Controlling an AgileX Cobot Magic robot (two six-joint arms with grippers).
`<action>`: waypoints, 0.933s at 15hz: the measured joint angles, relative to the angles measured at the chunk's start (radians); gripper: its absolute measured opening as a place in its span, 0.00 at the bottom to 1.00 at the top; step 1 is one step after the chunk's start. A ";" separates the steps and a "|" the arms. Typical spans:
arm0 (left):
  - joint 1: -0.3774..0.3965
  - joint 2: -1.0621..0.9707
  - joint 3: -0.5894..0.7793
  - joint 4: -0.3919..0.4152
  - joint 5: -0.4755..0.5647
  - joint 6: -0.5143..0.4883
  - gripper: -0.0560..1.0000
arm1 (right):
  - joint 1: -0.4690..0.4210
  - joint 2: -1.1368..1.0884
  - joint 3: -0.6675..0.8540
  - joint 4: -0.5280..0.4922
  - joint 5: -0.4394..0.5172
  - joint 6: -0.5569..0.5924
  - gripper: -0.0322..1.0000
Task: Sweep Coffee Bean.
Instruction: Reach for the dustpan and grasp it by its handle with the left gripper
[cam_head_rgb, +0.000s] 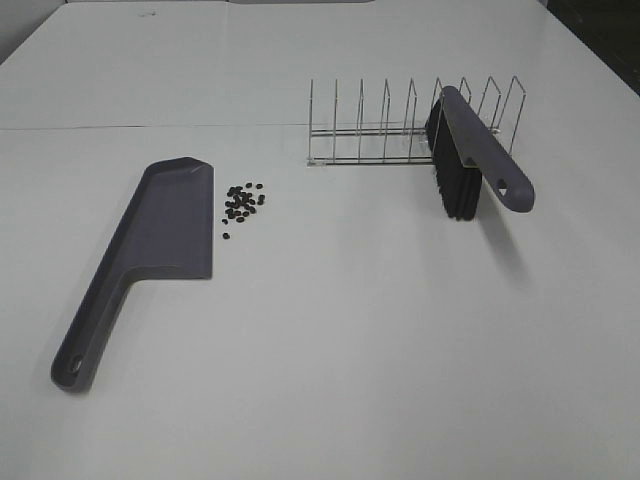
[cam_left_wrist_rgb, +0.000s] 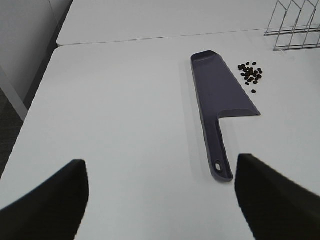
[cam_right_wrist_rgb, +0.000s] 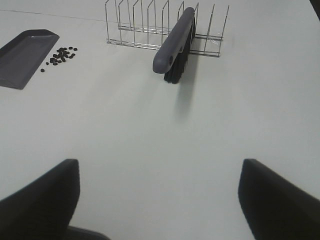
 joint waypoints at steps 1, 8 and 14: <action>0.000 0.000 0.000 0.000 0.000 0.000 0.77 | 0.000 0.000 0.000 0.000 0.000 0.000 0.77; 0.000 0.000 0.000 0.000 0.000 0.000 0.77 | 0.000 0.000 0.000 0.000 0.000 0.000 0.77; 0.000 0.000 0.000 0.000 0.000 0.000 0.77 | 0.000 0.000 0.000 0.000 0.000 0.000 0.77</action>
